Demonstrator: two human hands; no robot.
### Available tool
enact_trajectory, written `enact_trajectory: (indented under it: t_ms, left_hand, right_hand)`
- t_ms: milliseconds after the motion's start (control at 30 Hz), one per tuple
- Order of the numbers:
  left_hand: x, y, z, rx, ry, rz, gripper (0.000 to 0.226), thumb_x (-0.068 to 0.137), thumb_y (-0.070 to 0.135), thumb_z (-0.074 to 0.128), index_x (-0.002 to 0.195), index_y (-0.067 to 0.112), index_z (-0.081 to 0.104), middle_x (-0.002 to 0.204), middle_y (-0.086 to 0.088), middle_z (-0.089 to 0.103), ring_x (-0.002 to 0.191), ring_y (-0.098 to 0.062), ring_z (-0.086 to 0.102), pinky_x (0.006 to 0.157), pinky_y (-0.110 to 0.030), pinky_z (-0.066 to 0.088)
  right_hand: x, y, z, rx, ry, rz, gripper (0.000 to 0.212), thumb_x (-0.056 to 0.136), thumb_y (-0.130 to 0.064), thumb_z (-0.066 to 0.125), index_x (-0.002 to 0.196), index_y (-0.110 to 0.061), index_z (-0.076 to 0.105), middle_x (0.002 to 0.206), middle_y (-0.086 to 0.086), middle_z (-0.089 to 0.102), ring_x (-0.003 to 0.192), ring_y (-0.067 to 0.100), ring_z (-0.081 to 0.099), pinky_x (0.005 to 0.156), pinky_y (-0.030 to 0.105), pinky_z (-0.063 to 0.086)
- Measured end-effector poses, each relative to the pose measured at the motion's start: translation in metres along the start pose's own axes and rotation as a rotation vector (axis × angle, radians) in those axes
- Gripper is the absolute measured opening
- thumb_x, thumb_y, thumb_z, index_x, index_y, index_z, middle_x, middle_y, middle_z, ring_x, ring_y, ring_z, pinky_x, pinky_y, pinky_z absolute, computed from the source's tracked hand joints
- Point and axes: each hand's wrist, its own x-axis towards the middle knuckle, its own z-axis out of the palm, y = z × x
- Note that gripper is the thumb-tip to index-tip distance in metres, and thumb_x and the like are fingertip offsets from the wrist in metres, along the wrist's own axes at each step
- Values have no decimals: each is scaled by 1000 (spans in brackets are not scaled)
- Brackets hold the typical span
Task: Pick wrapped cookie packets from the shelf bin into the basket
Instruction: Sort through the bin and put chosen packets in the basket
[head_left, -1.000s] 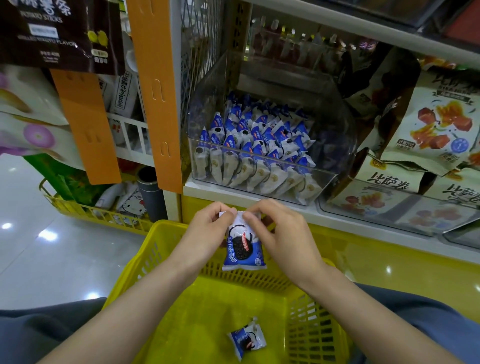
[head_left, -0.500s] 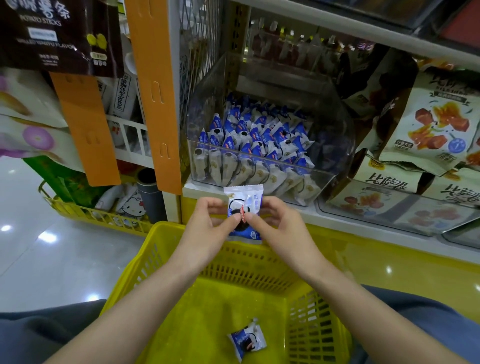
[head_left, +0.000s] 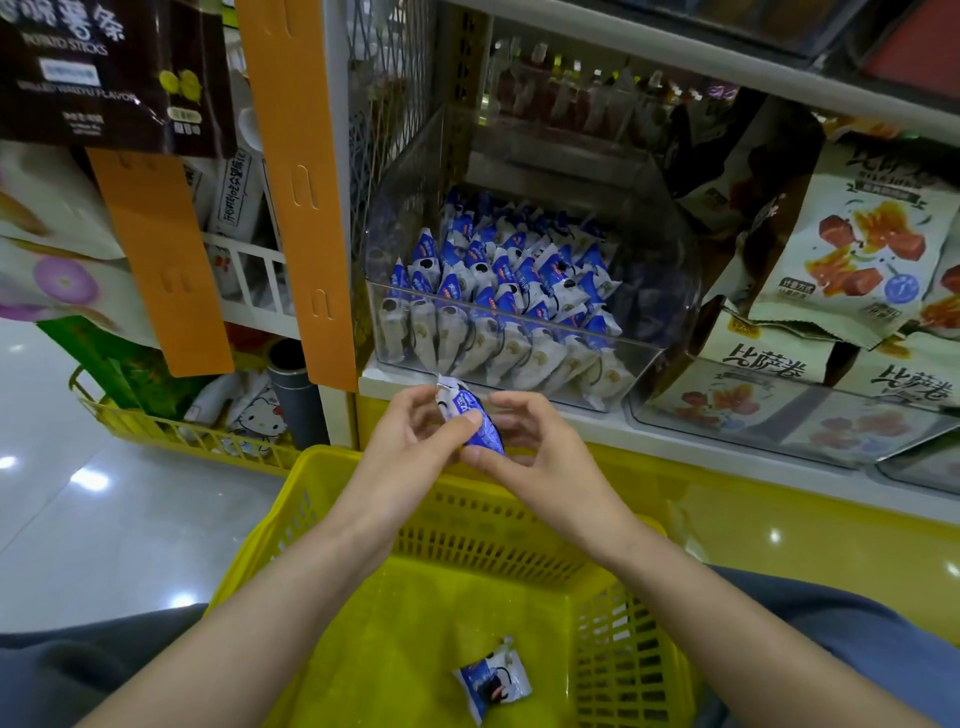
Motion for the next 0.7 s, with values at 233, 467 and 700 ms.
enact_trajectory:
  t_ms: [233,467,700]
  left_hand:
    - [6,7,-11,171,-55,71,47,79,11,69,120,25,51,112,3,63,94,-2,62,68,-10,49]
    - [5,8,-11,90,-41,116,46,77,16,71,116,26,51,103,5,68,85,-4,66,64,-11,48]
    - [-1,-1,-12,658,-10,473,27,86,29,59,110,22,51,109,6,51,99,0,51,84,-12,42]
  right_hand:
    - [-2,-2,-9,-375,55,-144,62,66,-24,81,119,-24,47,114,-14,55,108,2,51,93,16,39]
    - [-4,-14,-16,317,-127,136,26,84,-7,63,107,-17,61,108,2,68,92,6,63,85,24,53]
    - [-4,-17,-14,524,-160,165,28,91,-4,51,119,-2,49,110,8,65,87,11,64,64,20,55]
